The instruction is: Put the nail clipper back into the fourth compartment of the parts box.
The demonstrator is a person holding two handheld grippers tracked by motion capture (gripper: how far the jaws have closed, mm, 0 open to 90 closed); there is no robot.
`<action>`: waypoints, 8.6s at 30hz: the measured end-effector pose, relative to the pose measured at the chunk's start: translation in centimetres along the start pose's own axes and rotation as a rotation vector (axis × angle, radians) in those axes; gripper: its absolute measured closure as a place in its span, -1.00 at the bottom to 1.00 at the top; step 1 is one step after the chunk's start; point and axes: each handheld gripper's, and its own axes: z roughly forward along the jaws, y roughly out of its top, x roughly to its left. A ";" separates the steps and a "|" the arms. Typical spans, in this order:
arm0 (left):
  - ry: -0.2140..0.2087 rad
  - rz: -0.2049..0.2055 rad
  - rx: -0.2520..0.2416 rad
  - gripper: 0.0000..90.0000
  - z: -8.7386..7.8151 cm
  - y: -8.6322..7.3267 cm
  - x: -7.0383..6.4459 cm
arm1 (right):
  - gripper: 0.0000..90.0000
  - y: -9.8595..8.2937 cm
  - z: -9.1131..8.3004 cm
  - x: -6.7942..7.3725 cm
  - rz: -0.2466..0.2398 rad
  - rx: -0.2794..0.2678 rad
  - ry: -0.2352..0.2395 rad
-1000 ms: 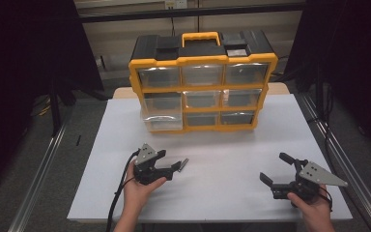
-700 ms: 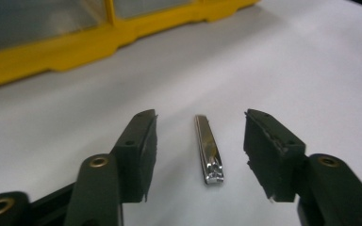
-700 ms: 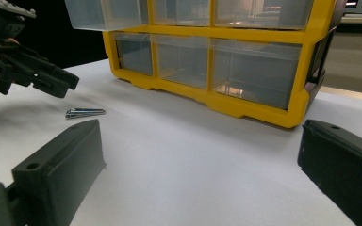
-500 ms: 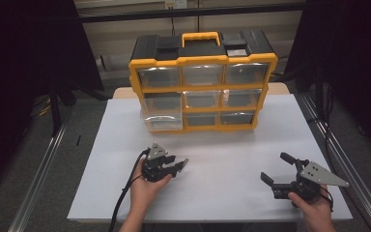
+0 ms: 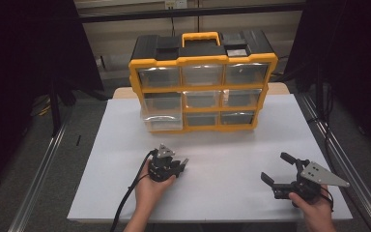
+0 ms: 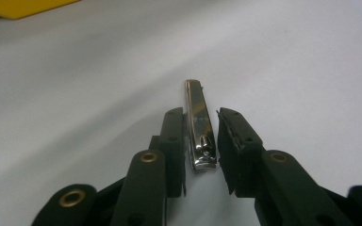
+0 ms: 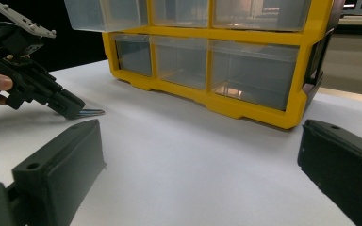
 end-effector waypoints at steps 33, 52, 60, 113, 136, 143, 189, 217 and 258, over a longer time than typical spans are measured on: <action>-0.058 -0.081 -0.079 0.78 -2.5 0.6 0.8 | -0.99 0.1 -0.1 -0.1 0.000 -0.013 -0.002; -0.133 -0.045 -0.093 0.78 -5.8 2.4 1.3 | -0.99 0.0 -0.1 -0.1 0.005 -0.011 0.004; -0.146 -0.031 -0.108 0.78 -7.3 3.8 1.2 | -0.99 0.0 -0.1 -0.1 0.002 -0.012 0.008; -0.198 0.029 -0.161 0.78 -12.5 10.5 1.2 | -0.98 0.0 -0.1 0.0 0.003 0.000 0.015; -0.174 0.031 -0.183 0.78 -13.9 12.8 1.6 | -0.98 0.0 0.0 0.0 0.004 0.001 0.020; -0.154 0.020 -0.199 0.78 -14.4 13.6 1.9 | -0.98 0.0 0.0 0.0 0.004 0.001 0.015; -0.055 -0.007 -0.216 0.77 -11.6 15.3 5.2 | -0.97 0.0 -0.2 -0.2 0.004 -0.003 0.020; -0.020 -0.009 -0.215 0.78 -10.2 15.5 6.0 | -0.97 -0.1 -0.1 -0.3 0.010 -0.005 0.017; -0.029 -0.013 -0.296 0.44 -11.1 14.8 5.8 | -0.97 0.0 -0.1 -0.2 0.013 -0.005 0.019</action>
